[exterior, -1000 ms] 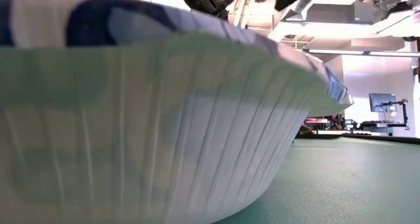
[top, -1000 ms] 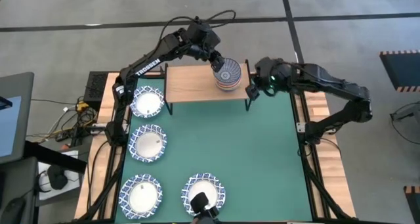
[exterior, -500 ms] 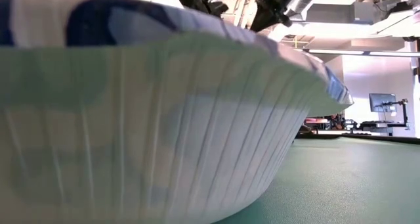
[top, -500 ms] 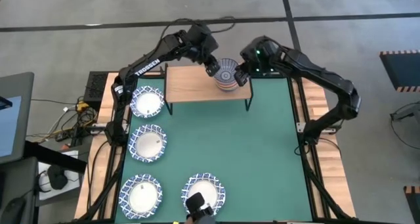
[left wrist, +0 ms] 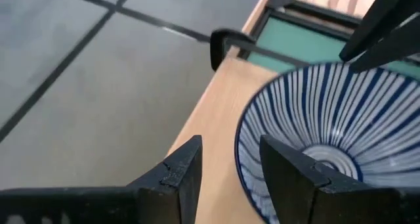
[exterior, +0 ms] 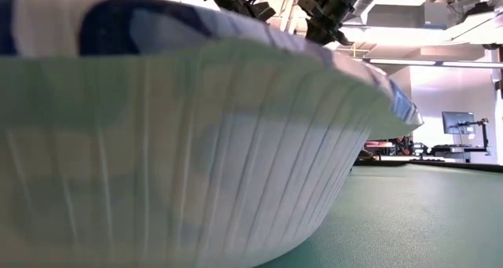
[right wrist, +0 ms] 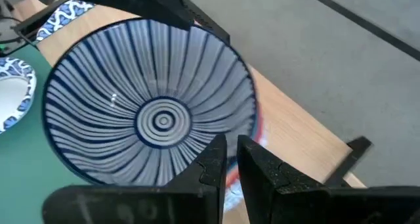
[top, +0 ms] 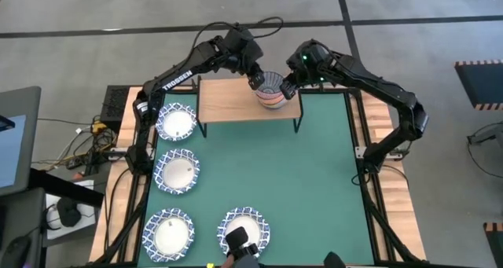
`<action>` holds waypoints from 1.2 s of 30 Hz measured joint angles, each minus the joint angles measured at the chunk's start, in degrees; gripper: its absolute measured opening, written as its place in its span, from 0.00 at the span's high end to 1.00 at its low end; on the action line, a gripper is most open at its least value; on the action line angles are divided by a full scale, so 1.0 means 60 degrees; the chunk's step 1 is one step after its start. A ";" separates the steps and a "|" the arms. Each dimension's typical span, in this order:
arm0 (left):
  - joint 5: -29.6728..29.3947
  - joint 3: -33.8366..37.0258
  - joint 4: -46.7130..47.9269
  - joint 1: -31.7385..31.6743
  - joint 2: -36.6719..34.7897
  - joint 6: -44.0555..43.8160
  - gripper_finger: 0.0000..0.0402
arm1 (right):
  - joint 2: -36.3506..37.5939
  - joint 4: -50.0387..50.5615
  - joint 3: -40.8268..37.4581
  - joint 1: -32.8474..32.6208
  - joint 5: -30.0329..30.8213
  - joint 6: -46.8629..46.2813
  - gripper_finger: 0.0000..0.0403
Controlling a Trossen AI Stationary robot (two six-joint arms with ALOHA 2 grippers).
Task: Place and stack bowls onto a shelf
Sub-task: Stack the small dark blue bowl on the small blue bowl on the shelf, then adjust the stacked small bowls on the shelf
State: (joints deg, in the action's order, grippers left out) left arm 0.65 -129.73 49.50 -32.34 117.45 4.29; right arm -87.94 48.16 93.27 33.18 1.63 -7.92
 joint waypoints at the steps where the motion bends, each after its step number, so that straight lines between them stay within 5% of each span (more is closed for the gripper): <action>1: 0.0018 0.0000 -0.0023 -0.0003 0.0000 0.0000 0.66 | 0.0078 0.0014 -0.0002 0.0005 0.0012 -0.0014 0.84; 10: 0.0272 -0.0722 0.0492 0.0022 -0.0022 0.0364 0.66 | 0.0688 0.1561 -0.0033 0.0101 0.0711 -0.0466 0.84; 22: 0.0247 -0.0783 0.1650 -0.0244 -0.1089 0.0539 0.66 | 0.0546 0.0293 -0.0995 0.0008 -0.0066 -0.0804 0.84; 36: 0.0364 0.1063 0.1521 -0.0018 -0.1072 0.0519 0.66 | 0.0550 -0.0164 -0.1252 -0.0006 -0.0253 -0.0958 0.84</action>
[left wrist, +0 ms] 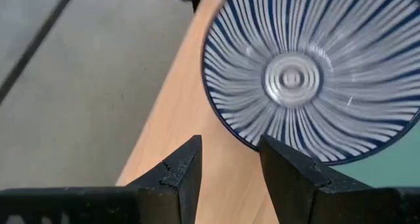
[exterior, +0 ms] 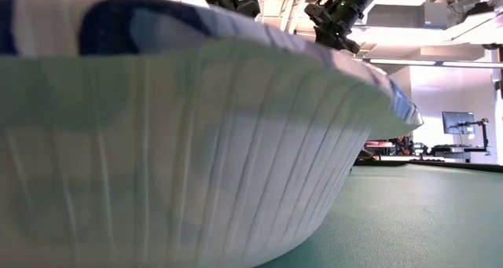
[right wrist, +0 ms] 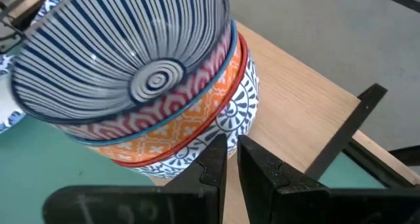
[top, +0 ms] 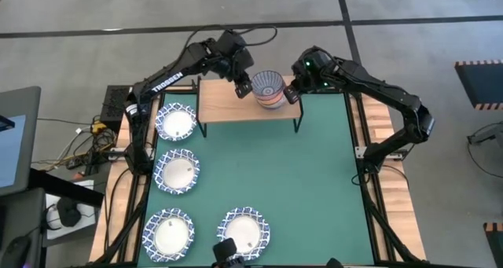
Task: Place and stack bowls onto a shelf
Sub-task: Adjust the stacked small bowls on the shelf
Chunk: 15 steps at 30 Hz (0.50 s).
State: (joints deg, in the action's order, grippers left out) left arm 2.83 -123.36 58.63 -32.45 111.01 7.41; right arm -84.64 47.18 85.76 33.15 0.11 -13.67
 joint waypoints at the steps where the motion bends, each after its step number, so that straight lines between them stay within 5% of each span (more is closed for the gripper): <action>1: 0.0001 0.0018 -0.0002 0.0000 0.0005 -0.0003 0.66 | 0.0000 0.0000 0.0000 0.0000 -0.0002 0.0000 0.84; 15: 0.0239 0.0114 -0.0502 0.0033 -0.0010 0.0012 0.66 | -0.0334 0.0074 0.0000 -0.0303 -0.0074 -0.0020 0.84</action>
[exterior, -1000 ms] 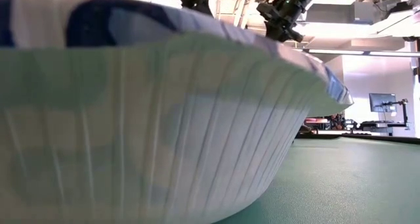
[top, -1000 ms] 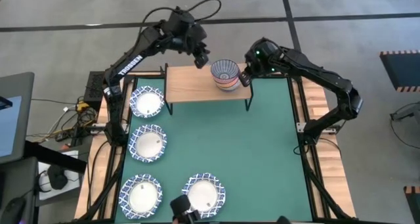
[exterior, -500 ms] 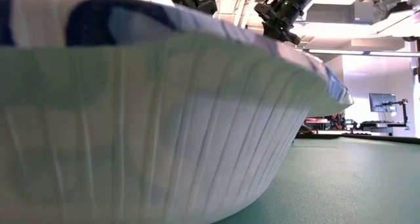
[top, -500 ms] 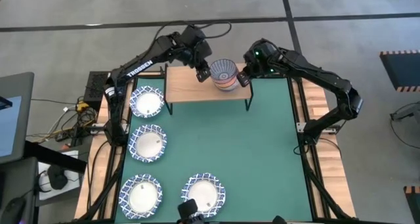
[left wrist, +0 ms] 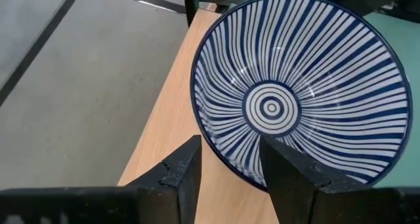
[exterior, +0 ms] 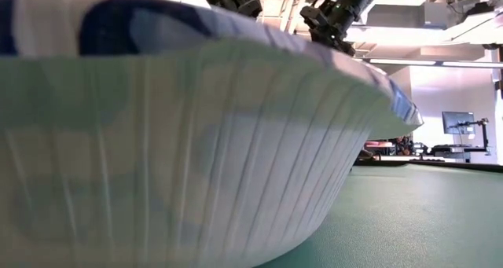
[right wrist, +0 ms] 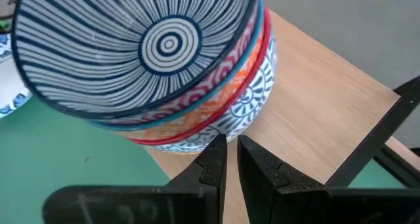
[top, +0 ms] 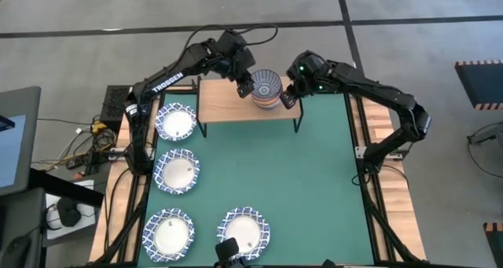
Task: Place and stack bowls onto a shelf
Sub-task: Adjust the stacked small bowls on the shelf
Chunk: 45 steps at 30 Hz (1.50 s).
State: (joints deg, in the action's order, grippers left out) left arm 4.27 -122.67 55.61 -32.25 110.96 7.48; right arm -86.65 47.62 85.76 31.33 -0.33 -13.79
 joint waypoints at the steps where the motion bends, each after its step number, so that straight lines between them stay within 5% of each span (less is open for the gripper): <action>1: -0.0002 0.0000 0.0000 0.0000 0.0001 0.0018 0.66 | 0.0002 -0.0003 0.0000 -0.0017 0.0028 -0.0021 0.84; 20: -0.0080 -0.0747 0.0119 -0.0062 -0.0686 0.0143 0.66 | 0.0977 0.0271 0.0015 0.0092 0.0334 -0.0678 0.84; 26: -0.0494 -0.0721 0.1715 -0.0080 -0.0907 -0.0281 0.66 | 0.1402 0.1067 0.0015 -0.0358 0.0346 -0.0880 0.84; 33: -0.0530 0.1182 0.2328 -0.0063 -0.0889 -0.1226 0.66 | 0.1703 0.2307 0.0004 -0.1424 0.1458 -0.1121 0.84; 40: 0.0910 0.3559 -0.0093 -0.0006 -0.0874 -0.1821 0.66 | 0.2392 0.2814 0.0011 -0.2366 0.2320 -0.1871 0.84; 45: 0.0899 0.4061 -0.1219 0.0148 -0.0878 -0.2069 0.66 | 0.2957 0.3325 0.0011 -0.2671 0.3091 -0.2519 0.84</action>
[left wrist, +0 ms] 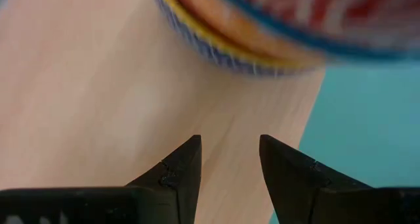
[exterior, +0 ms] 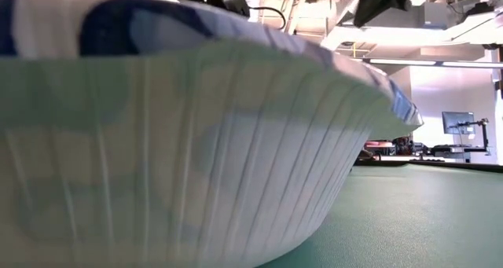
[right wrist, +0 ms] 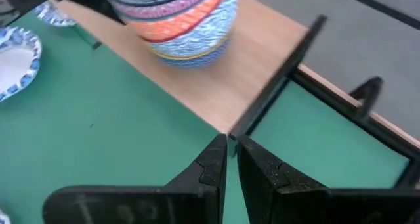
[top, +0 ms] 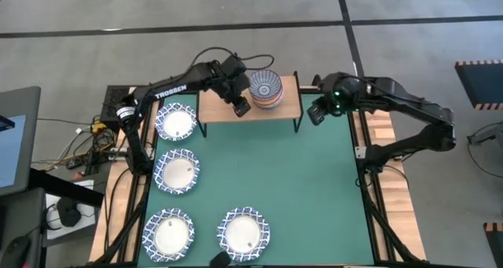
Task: Place and stack bowls onto a shelf
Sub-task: Adjust the stacked small bowls on the shelf, then put the large white bowl on the shelf
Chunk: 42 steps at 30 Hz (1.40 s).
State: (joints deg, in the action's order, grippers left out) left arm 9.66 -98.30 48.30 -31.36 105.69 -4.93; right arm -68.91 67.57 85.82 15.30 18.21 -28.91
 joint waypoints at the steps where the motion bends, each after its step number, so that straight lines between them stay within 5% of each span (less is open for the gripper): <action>1: -0.0031 0.0004 -0.0140 0.0007 0.0000 -0.0036 0.66 | 0.0098 0.0101 0.0000 -0.0027 0.0056 -0.0104 0.84; 22: -0.0422 0.0014 -0.2050 0.0435 0.0546 -0.0314 0.66 | 0.0600 0.0388 0.0004 -0.0046 0.0266 -0.0637 0.84; 35: -0.1747 -0.0604 0.1267 0.0480 -0.0451 -0.0539 0.66 | -0.0282 0.0078 0.0007 -0.0027 -0.0569 0.0231 0.84; 42: -0.3086 -0.0604 0.3488 0.1493 -0.1094 -0.1578 0.66 | -0.1170 0.0098 0.0000 -0.0848 -0.1320 0.0898 0.84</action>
State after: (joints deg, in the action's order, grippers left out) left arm -8.85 -101.93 69.23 -22.40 99.13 -14.40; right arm -75.93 68.15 85.82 10.21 10.30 -23.51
